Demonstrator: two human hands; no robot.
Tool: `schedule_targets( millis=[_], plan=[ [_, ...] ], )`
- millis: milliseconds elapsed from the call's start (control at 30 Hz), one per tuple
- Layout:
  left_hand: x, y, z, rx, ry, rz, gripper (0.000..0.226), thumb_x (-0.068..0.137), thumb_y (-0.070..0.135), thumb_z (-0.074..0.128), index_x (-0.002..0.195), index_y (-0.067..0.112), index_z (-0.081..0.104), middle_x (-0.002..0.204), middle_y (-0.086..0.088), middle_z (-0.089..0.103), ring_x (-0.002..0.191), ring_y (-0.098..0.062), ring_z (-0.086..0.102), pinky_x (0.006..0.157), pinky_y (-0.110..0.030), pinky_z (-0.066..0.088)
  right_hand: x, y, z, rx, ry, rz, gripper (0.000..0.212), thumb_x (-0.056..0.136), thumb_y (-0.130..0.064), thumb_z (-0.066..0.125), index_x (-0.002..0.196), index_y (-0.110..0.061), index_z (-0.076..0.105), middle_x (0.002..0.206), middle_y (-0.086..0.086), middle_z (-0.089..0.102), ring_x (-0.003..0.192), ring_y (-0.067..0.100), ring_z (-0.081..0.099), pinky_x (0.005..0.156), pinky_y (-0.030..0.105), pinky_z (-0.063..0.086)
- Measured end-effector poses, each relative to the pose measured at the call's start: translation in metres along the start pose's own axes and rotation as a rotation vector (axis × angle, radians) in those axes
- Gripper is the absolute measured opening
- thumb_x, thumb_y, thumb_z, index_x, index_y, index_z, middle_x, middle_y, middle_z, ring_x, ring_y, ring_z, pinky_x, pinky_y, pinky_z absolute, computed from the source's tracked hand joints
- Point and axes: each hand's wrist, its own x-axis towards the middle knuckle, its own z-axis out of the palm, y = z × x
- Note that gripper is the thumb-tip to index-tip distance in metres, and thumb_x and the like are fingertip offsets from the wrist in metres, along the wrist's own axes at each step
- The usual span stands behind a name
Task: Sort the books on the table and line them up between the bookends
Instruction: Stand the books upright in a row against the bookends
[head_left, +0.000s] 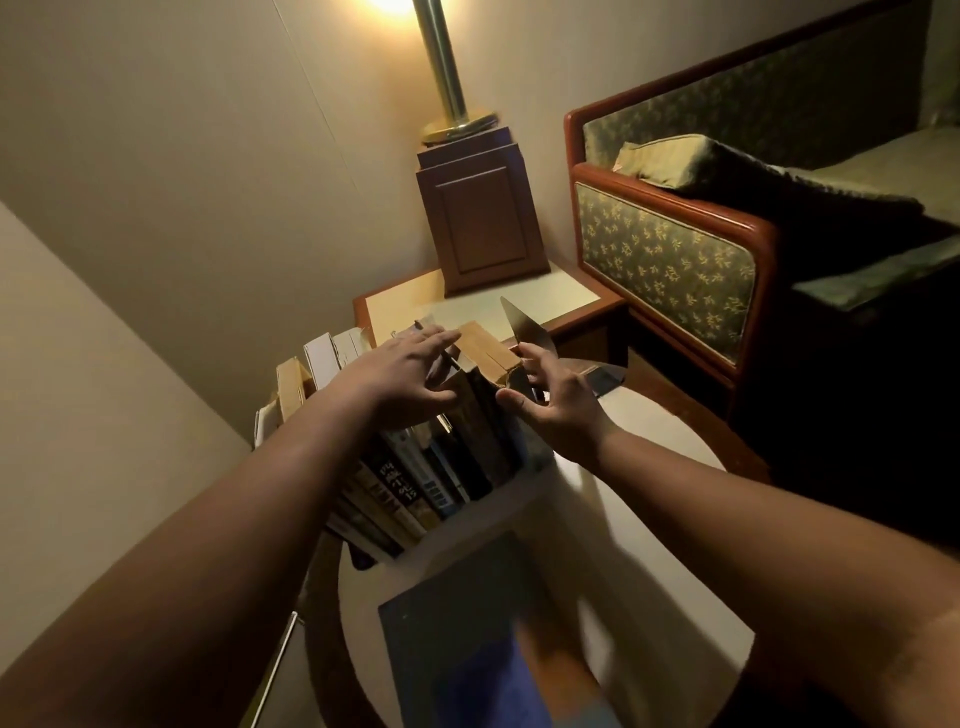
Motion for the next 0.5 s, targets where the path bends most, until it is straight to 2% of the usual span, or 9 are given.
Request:
schedule_targets(
  millis=[67, 100, 167, 267, 400, 467, 500],
  plan=[
    [0.001, -0.002, 0.001, 0.013, 0.001, 0.01, 0.084, 0.091, 0.046, 0.062, 0.156, 0.037, 0.01, 0.165, 0.003, 0.009, 0.151, -0.024, 0.013, 0.118, -0.043, 0.022, 0.0, 0.004, -0.002, 0.034, -0.07, 0.05, 0.07, 0.088, -0.03, 0.071, 0.148, -0.023, 0.036, 0.143, 0.004, 0.052, 0.123, 0.01, 0.049, 0.1, 0.033, 0.047],
    [0.002, -0.002, 0.001, 0.019, 0.005, 0.013, 0.083, 0.09, 0.047, 0.063, 0.156, 0.037, 0.012, 0.165, 0.004, 0.01, 0.15, -0.024, 0.014, 0.118, -0.043, 0.024, 0.002, 0.009, -0.001, 0.049, -0.108, 0.068, 0.071, 0.086, -0.028, 0.072, 0.148, -0.024, 0.037, 0.141, 0.004, 0.054, 0.123, 0.015, 0.052, 0.102, 0.039, 0.049],
    [0.003, -0.001, 0.001, 0.024, 0.014, 0.012, 0.082, 0.089, 0.046, 0.064, 0.155, 0.035, 0.018, 0.164, 0.004, 0.013, 0.148, -0.025, 0.02, 0.116, -0.042, 0.028, 0.003, 0.015, 0.003, 0.039, -0.166, 0.126, 0.073, 0.084, -0.038, 0.073, 0.147, -0.031, 0.037, 0.139, 0.001, 0.056, 0.123, 0.024, 0.055, 0.101, 0.048, 0.049],
    [0.006, -0.001, -0.001, -0.004, 0.008, 0.011, 0.078, 0.086, 0.045, 0.069, 0.151, 0.031, 0.029, 0.16, 0.001, 0.022, 0.142, -0.027, 0.029, 0.112, -0.043, 0.034, 0.006, 0.021, 0.012, 0.002, -0.167, 0.215, 0.079, 0.083, -0.054, 0.07, 0.149, -0.039, 0.03, 0.139, 0.002, 0.056, 0.122, 0.027, 0.054, 0.1, 0.046, 0.048],
    [0.014, 0.002, -0.007, -0.006, 0.015, -0.003, 0.076, 0.079, 0.052, 0.073, 0.143, 0.031, 0.039, 0.149, 0.0, 0.033, 0.133, -0.025, 0.035, 0.108, -0.042, 0.036, 0.014, 0.03, 0.024, -0.008, -0.107, 0.227, 0.074, 0.088, -0.029, 0.071, 0.151, -0.034, 0.031, 0.136, 0.004, 0.058, 0.121, 0.025, 0.056, 0.101, 0.039, 0.048],
    [0.019, 0.01, -0.01, 0.051, 0.026, -0.002, 0.083, 0.077, 0.063, 0.068, 0.147, 0.035, 0.033, 0.151, -0.001, 0.03, 0.136, -0.025, 0.03, 0.11, -0.045, 0.033, 0.018, 0.034, 0.026, 0.02, -0.113, 0.242, 0.072, 0.089, -0.018, 0.066, 0.149, -0.038, 0.032, 0.136, 0.005, 0.058, 0.12, 0.025, 0.057, 0.102, 0.04, 0.048],
    [0.021, 0.015, -0.01, 0.097, 0.026, 0.008, 0.087, 0.076, 0.07, 0.064, 0.149, 0.04, 0.026, 0.155, 0.0, 0.026, 0.138, -0.026, 0.027, 0.111, -0.047, 0.03, 0.018, 0.034, 0.026, 0.034, -0.113, 0.242, 0.071, 0.09, -0.02, 0.065, 0.148, -0.041, 0.032, 0.135, 0.004, 0.058, 0.12, 0.025, 0.057, 0.102, 0.041, 0.048]
  ],
)
